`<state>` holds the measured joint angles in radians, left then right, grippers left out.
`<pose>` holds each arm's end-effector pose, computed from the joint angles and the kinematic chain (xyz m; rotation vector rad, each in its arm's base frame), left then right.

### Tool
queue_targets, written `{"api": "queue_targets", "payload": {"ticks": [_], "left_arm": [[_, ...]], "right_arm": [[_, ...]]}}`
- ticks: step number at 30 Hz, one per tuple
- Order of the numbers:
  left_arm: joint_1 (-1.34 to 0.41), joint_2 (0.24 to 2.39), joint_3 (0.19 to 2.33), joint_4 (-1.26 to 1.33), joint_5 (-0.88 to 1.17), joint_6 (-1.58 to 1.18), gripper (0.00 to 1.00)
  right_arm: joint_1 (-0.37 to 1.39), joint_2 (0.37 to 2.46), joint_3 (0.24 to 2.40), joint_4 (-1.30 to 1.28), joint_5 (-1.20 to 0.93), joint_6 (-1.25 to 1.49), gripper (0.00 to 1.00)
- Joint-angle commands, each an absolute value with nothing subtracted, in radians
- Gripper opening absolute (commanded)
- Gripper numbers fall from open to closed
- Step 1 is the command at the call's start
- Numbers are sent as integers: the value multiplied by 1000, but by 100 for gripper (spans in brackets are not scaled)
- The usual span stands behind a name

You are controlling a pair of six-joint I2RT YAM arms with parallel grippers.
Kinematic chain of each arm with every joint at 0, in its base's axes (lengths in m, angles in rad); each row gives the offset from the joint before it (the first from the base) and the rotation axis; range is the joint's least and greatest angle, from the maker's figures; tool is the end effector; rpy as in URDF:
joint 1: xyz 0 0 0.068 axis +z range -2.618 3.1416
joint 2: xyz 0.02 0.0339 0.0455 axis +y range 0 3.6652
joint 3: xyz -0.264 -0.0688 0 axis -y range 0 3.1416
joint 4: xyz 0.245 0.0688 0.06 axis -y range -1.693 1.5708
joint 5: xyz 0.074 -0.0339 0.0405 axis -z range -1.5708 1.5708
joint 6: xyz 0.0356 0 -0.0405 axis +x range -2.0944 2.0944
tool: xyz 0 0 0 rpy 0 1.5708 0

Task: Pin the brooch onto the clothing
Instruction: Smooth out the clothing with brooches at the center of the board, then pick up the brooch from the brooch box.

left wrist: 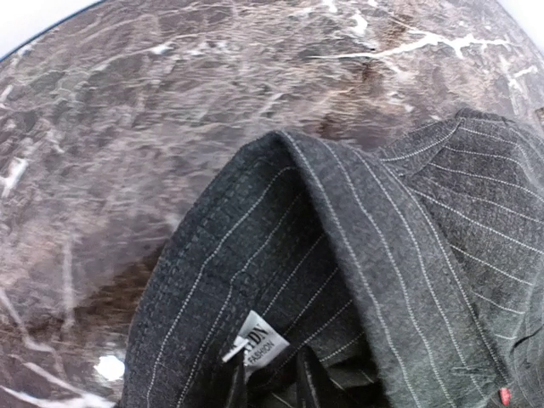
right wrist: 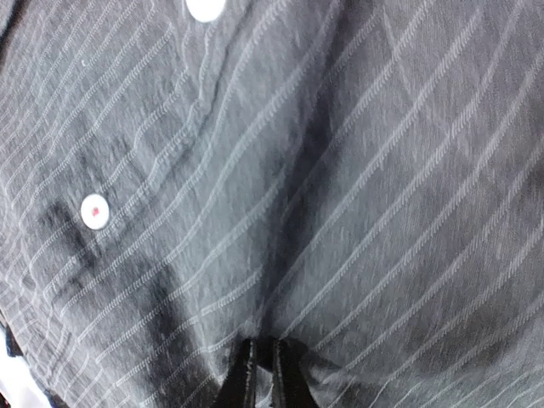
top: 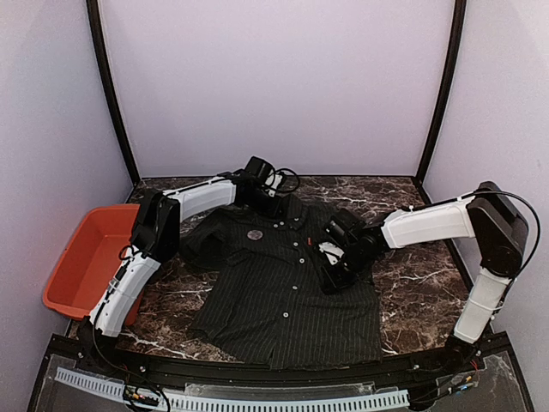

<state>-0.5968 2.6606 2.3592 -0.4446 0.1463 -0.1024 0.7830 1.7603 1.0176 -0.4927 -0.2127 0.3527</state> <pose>0.4818 -0.3336 0.1461 0.6519 2.2734 -0.5170 0.2262 0.2357 0.1485 -0.6764 2.8473 0.5298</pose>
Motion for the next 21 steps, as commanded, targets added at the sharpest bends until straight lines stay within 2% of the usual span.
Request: {"api": "queue_targets", "payload": {"ticks": [1, 7, 11, 12, 14, 16, 21], "left_arm": [[-563, 2612, 2372, -501, 102, -101, 30], [-560, 2486, 2331, -487, 110, -93, 60], [-554, 2413, 2336, -484, 128, -93, 79], [-552, 2403, 2337, -485, 148, -104, 81], [-549, 2375, 2336, -492, 170, -119, 94], [-548, 2343, 2325, -504, 179, -128, 98], [-558, 2199, 2183, -497, 146, -122, 99]], "right_arm": [[792, 1739, 1068, -594, -177, 347, 13], [743, 1569, 1223, -699, -68, 315, 53], [630, 1446, 1275, -716, -50, 320, 82], [579, 1420, 1279, -715, -51, 327, 86], [508, 1386, 1285, -716, -31, 352, 97], [456, 1364, 1284, -716, -4, 374, 99], [378, 1386, 1279, -745, 167, 440, 99]]}}
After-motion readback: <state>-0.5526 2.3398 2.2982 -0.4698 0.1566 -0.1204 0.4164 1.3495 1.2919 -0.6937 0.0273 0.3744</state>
